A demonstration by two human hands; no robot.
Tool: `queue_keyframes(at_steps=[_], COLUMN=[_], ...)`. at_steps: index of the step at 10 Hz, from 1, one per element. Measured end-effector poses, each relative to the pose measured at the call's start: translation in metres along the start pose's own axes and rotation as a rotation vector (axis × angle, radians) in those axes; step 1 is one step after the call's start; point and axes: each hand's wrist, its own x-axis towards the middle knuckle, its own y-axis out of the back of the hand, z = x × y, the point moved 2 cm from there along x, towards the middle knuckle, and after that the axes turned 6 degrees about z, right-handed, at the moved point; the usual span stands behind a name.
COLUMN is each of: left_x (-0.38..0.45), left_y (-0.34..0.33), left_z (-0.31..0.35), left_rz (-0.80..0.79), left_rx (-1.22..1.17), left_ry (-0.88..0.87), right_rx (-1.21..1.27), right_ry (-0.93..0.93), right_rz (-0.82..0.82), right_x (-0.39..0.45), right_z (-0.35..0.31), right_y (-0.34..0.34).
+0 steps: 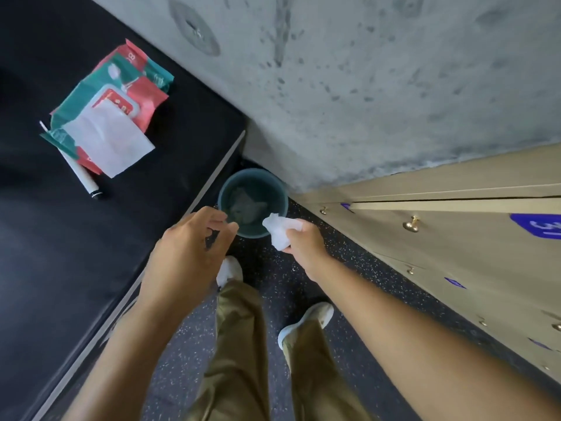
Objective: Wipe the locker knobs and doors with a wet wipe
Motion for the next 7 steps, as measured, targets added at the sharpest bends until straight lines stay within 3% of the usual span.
queue_keyframes(at_steps=[2, 7], left_x=[0.013, 0.026], left_y=[-0.009, -0.007], left_z=[-0.023, -0.019], left_rz=[-0.01, -0.028], left_rx=[-0.031, -0.011], left_ry=[0.014, 0.005], right_rx=[-0.043, -0.089], right_ry=[0.039, 0.089], right_rz=[0.003, -0.046], right_x=[0.055, 0.09], right_z=[0.021, 0.022], right_y=[-0.029, -0.043])
